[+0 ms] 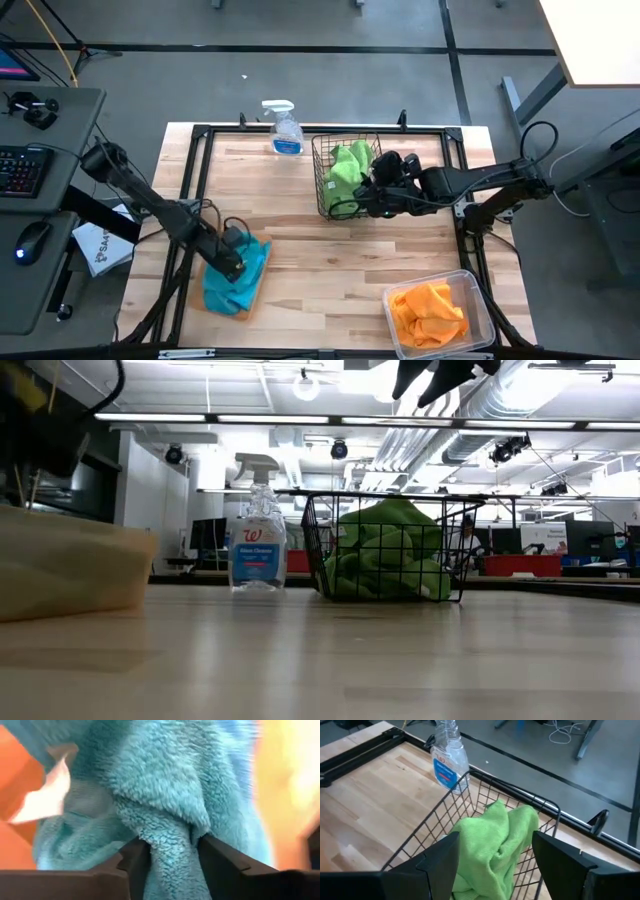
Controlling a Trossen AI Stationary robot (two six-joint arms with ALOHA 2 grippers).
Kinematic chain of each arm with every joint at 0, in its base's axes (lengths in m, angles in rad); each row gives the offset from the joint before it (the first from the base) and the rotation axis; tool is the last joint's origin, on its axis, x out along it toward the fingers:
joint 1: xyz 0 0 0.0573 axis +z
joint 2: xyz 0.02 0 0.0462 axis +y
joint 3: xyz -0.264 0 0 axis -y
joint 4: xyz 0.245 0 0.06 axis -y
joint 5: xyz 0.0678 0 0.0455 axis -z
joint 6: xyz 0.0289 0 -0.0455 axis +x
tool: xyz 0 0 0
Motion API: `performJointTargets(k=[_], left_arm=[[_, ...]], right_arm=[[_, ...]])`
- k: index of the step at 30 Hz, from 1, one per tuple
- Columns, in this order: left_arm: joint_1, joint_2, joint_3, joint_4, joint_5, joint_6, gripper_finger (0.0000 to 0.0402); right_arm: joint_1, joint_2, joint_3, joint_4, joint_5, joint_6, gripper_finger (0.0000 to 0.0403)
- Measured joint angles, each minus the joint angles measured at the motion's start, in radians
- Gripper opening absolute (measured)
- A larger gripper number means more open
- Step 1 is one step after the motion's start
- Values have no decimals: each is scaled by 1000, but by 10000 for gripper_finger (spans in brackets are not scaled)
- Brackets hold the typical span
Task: Sort microfiber towel by color & place in baskets
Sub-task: Put the blue microfiber cloth into the orange bin, then return to Home Position
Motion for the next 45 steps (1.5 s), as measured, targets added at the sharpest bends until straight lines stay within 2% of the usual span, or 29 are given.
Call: performJointTargets(k=[5, 12, 15, 20, 22, 24, 30, 34, 37, 41, 43, 45], left_arm=[[45, -167, 2, -9, 67, 48, 175], [119, -339, 4, 4, 41, 132, 178], [168, -359, 5, 24, 30, 205, 178], [201, -336, 5, 28, 168, 264, 177], [210, -341, 19, 51, 152, 298, 177], [232, -355, 60, 122, 73, 393, 177], [349, -355, 180, 181, -163, 868, 177], [494, -355, 188, 276, -204, 1159, 173], [625, -355, 183, 349, -161, 1278, 158], [793, -393, 112, 464, -4, 1270, 111], [844, -436, 46, 558, 78, 1215, 76], [868, -489, -44, 623, 123, 1156, 34]], right_arm=[[0, 0, 15, 19, -14, -39, 245], [0, 0, 85, 28, -5, -89, 245], [0, 0, 104, 30, 6, -90, 245], [0, 0, 115, 35, 6, -78, 245], [0, 0, 116, 48, 7, -78, 245], [0, 0, 116, 68, 6, -78, 245], [-12, 0, 116, 165, 6, -131, 245], [-20, 0, 116, 209, 5, -114, 245], [-20, 0, 116, 247, -17, -100, 245], [-22, 0, 116, 255, -72, -110, 241], [-24, 0, 116, 218, -109, -115, 220], [-24, 0, 116, 155, -151, -84, 174]])
